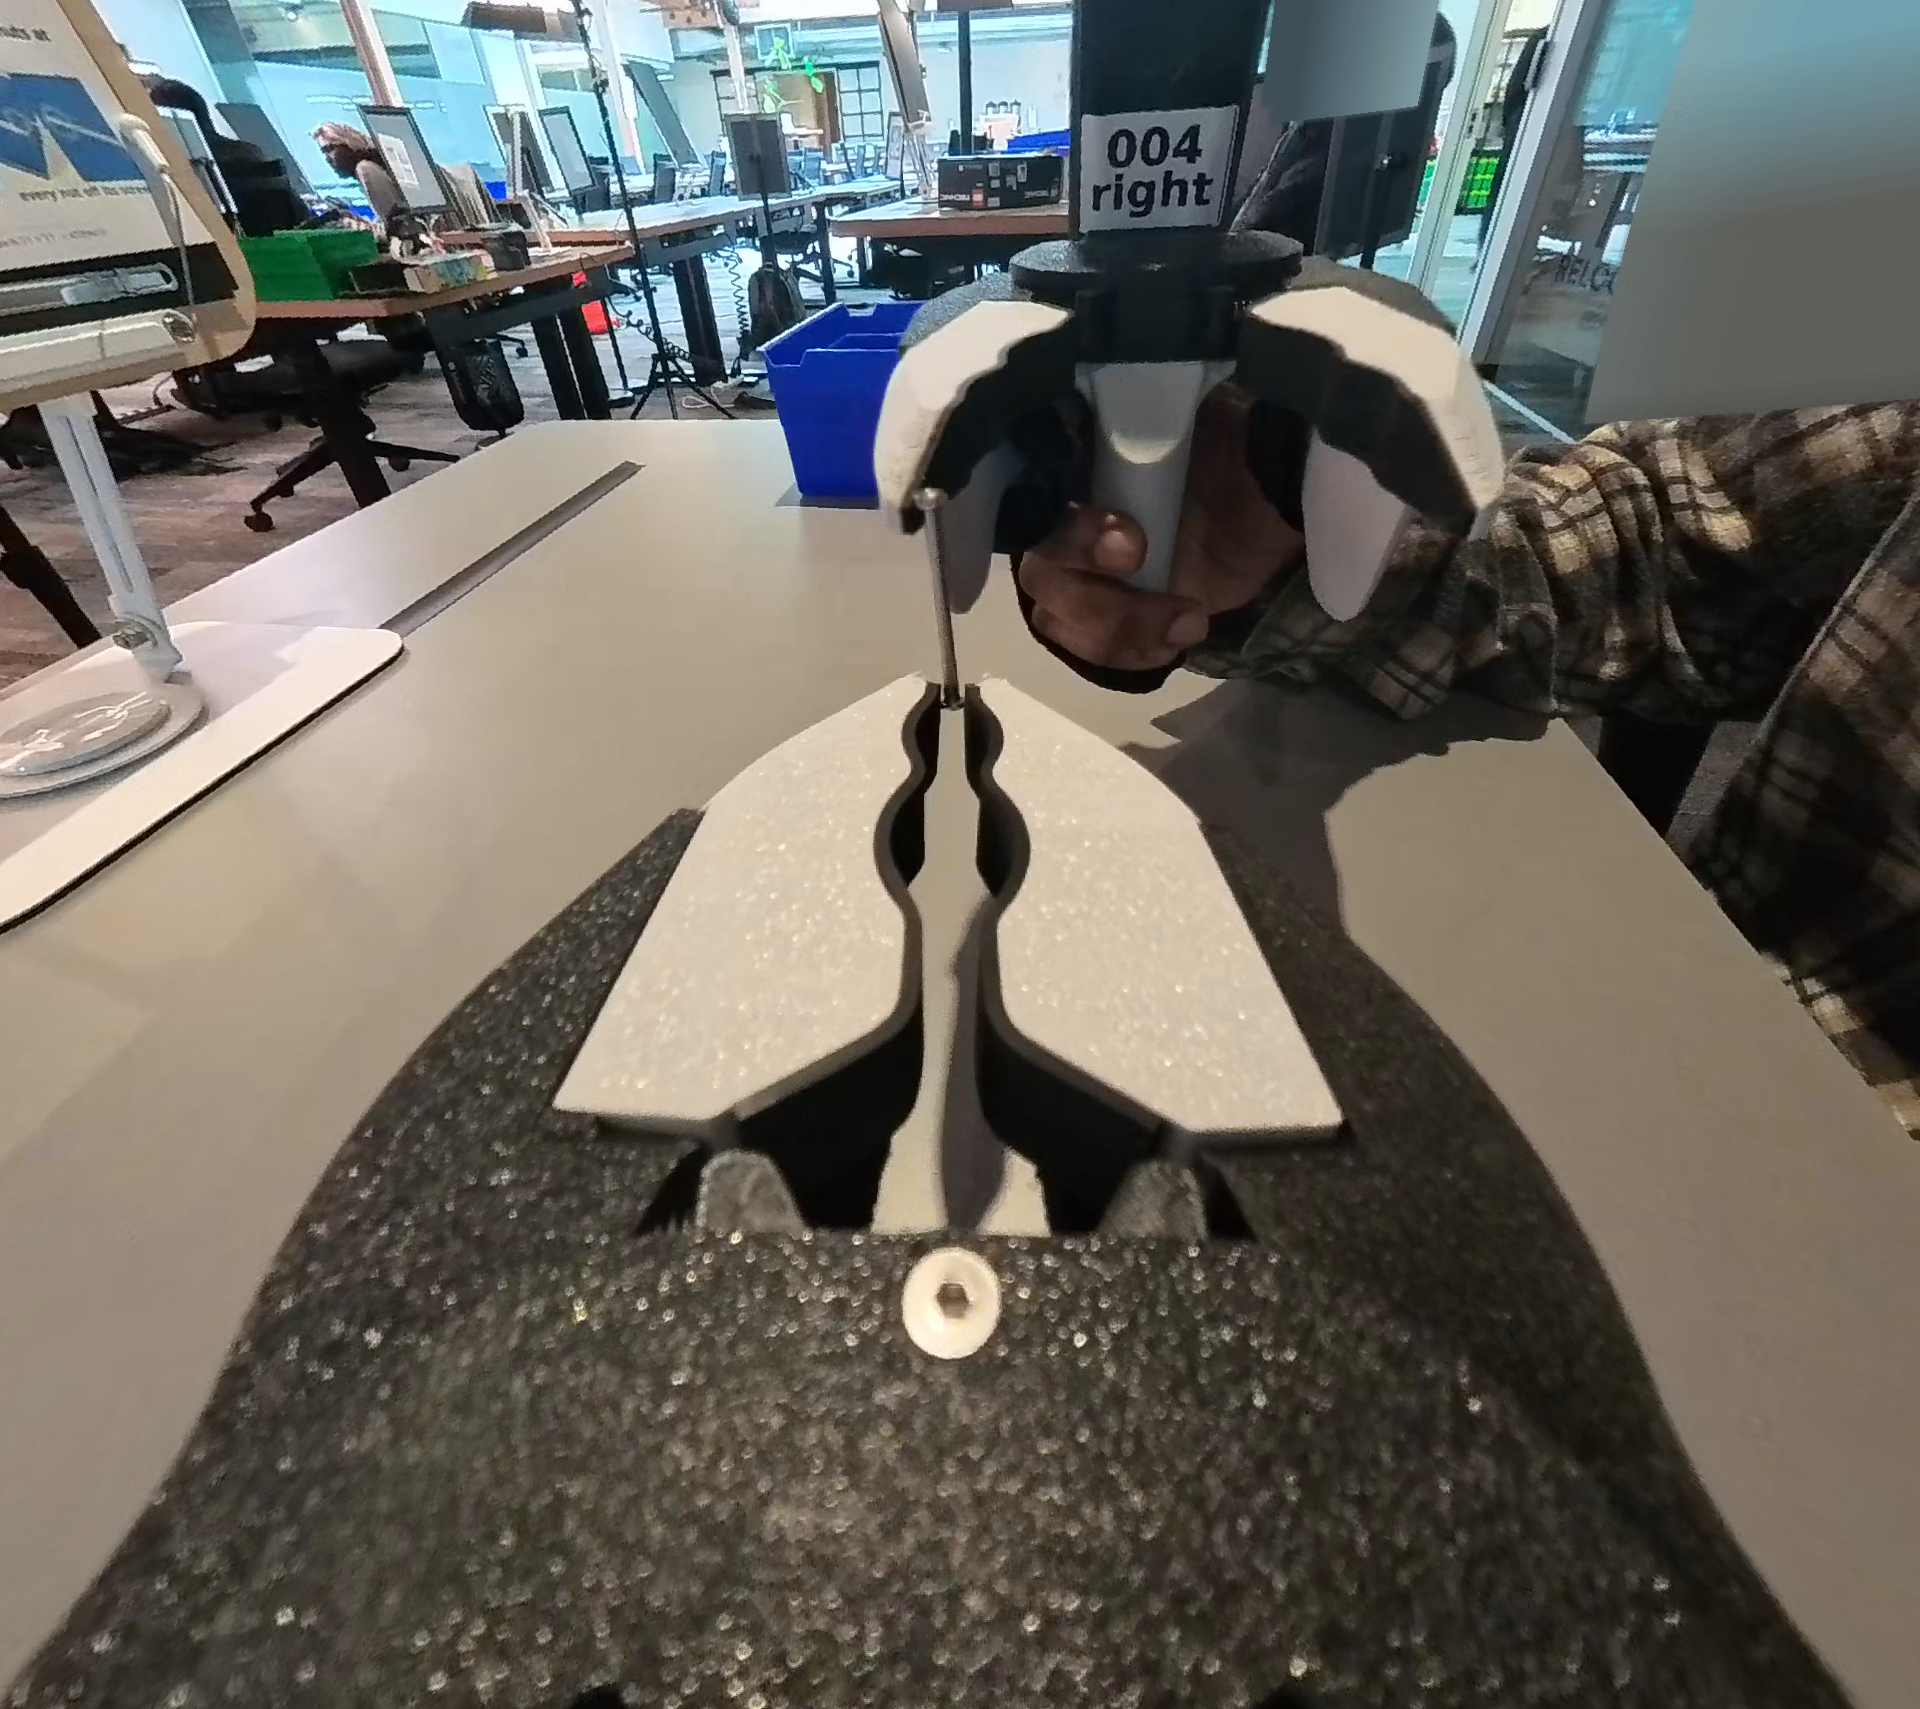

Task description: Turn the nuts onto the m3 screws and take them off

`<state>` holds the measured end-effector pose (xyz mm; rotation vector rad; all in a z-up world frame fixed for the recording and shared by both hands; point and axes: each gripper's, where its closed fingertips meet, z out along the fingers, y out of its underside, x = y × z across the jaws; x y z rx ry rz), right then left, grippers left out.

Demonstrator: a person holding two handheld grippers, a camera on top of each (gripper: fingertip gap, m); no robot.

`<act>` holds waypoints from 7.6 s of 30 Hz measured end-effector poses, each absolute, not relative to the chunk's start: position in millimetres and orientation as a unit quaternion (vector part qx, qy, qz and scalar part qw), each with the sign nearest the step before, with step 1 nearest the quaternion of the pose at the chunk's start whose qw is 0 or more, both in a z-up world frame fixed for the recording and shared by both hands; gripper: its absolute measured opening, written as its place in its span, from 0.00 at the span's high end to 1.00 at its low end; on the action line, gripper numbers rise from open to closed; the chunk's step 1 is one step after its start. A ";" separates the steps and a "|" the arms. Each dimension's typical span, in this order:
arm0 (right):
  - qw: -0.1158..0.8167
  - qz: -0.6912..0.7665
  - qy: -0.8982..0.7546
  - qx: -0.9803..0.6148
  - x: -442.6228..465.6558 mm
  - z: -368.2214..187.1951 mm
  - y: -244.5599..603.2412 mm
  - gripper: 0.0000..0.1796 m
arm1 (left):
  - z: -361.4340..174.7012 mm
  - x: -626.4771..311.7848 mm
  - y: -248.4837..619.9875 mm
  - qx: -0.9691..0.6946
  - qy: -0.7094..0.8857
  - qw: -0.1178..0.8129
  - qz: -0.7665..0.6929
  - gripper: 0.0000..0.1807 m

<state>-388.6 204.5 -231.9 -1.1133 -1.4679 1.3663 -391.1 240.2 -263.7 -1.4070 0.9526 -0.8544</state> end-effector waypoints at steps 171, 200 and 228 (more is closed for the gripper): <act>0.338 0.494 -0.583 -0.549 -364.8 -299.1 283.9 0.97 | -250.0 -395.5 238.6 -0.589 0.402 0.616 -0.335 0.98; 0.345 0.446 -0.618 -0.548 -359.2 -287.8 278.7 0.86 | -250.3 -394.6 238.6 -0.577 0.385 0.612 -0.380 0.98; 0.377 0.551 -0.590 -0.455 -393.1 -227.1 234.8 0.93 | -252.5 -388.9 235.6 -0.573 0.394 0.604 -0.389 0.98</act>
